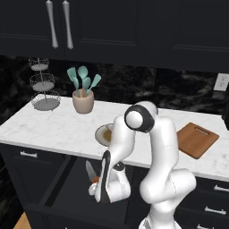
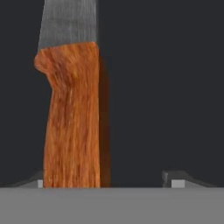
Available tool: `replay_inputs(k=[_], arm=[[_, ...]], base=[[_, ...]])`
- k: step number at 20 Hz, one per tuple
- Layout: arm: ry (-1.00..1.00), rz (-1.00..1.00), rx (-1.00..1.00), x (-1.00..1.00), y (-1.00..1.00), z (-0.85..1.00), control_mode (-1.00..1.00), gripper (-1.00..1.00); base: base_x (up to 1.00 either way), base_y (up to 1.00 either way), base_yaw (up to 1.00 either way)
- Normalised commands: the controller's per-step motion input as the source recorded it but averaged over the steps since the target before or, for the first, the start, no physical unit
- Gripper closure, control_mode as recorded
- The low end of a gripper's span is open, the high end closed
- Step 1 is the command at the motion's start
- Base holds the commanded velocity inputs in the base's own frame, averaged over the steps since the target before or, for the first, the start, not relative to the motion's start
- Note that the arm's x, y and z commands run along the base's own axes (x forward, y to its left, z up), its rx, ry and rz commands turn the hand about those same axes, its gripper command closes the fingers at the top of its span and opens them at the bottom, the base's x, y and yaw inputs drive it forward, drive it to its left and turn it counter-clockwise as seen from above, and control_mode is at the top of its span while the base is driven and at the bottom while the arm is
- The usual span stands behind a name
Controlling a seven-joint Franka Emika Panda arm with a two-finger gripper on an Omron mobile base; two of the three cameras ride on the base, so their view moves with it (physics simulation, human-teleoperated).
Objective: Pick up the knife from the drawer and place it on the cutting board. Then place the meat from the plate to the cutting board.
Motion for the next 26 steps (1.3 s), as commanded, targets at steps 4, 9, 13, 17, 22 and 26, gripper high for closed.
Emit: replay_inputs(k=[4,9,13,17,22,26], arm=[[0.00,0.00,0.00,0.11,0.46,-0.50,-1.00,1.00],[-0.02,0.02,0.00,-0.19,0.56,0.04,-1.00,1.00],[-0.03,0.17,-0.02,-0.30,0.75,0.48,-1.00,1.00],[-0.01,0.26,-0.07,-0.13,0.67,0.80,-1.00,1.00],[0.00,0.29,-0.10,-0.04,0.53,0.99,-1.00,1.00],[0.00,0.31,-0.06,0.00,0.33,1.00,-1.00,1.00]], base=[[0.00,0.00,0.00],[0.00,0.00,0.00],[0.00,0.00,0.00],[0.00,0.00,0.00],[0.00,0.00,0.00],[0.00,0.00,0.00]])
